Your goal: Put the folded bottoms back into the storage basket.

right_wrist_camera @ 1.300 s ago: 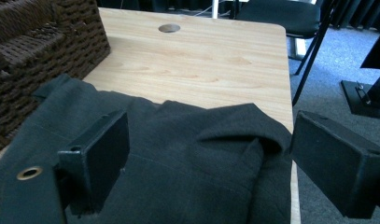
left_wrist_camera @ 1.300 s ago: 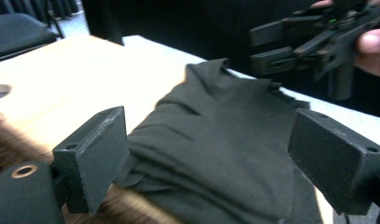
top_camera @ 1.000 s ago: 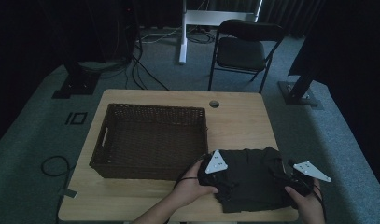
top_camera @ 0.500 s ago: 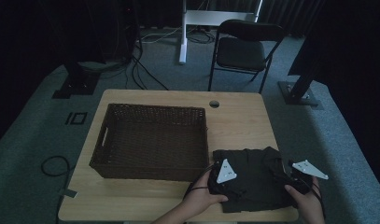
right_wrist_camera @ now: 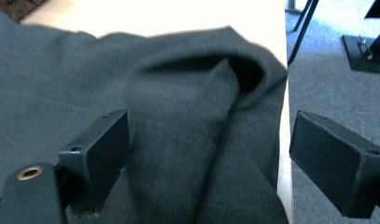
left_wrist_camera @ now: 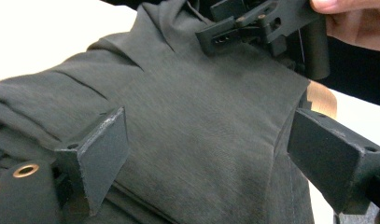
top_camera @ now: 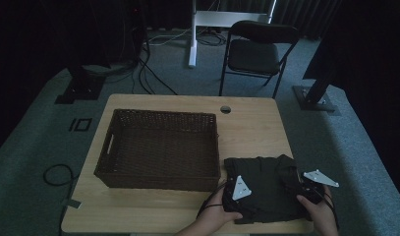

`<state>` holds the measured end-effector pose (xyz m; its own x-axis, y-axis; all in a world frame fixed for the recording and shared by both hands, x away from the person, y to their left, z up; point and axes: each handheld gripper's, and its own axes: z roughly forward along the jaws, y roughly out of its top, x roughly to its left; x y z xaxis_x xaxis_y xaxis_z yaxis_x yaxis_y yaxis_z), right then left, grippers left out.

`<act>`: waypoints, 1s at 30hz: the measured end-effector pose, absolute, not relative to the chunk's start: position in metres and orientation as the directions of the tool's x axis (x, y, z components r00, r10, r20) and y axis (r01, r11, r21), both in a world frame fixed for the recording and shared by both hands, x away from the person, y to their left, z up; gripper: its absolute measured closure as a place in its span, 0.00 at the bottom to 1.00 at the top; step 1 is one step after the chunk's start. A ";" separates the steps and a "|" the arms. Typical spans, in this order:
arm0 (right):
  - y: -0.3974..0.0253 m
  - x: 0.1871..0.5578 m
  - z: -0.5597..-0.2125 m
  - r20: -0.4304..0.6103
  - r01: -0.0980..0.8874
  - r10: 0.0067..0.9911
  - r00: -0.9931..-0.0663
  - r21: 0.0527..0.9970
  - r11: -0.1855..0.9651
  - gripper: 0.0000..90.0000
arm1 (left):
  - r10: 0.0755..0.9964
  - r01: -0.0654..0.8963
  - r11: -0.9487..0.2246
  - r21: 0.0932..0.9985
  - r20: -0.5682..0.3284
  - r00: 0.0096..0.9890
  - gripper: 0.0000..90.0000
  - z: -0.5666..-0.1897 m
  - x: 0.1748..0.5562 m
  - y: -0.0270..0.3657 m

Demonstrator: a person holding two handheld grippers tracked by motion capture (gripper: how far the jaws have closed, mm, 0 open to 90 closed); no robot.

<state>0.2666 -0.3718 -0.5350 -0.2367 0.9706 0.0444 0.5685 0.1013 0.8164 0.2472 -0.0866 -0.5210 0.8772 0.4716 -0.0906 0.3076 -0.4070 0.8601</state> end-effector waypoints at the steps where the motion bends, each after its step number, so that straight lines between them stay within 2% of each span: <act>1: -0.372 0.267 -0.537 0.046 0.572 0.970 -0.238 0.814 0.102 0.13 | 0.471 0.309 -0.410 0.858 -0.091 0.878 0.14 -0.523 0.247 -0.087; 10: -0.372 0.270 -0.543 0.056 0.599 0.967 -0.248 0.794 0.108 0.14 | 0.495 0.299 -0.434 0.850 -0.052 0.867 0.15 -0.534 0.244 -0.094; 18: -0.369 0.273 -0.545 0.104 0.635 0.959 -0.263 0.768 0.091 0.16 | 0.511 0.256 -0.468 0.846 0.022 0.859 0.16 -0.544 0.241 -0.099; 24: -0.366 0.273 -0.546 0.112 0.640 0.957 -0.268 0.763 0.090 0.20 | 0.498 0.264 -0.496 0.827 0.022 0.867 0.16 -0.545 0.244 -0.103; 30: -0.370 0.273 -0.550 0.184 0.650 0.950 -0.254 0.759 0.027 0.25 | 0.482 0.255 -0.542 0.800 0.048 0.875 0.16 -0.546 0.244 -0.110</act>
<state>0.2734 -0.3698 -0.5497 -0.2535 0.9497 0.1838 0.6501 0.0265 0.7594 0.2443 -0.1099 -0.5463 0.8747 0.4823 0.0480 0.2551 -0.5424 0.8004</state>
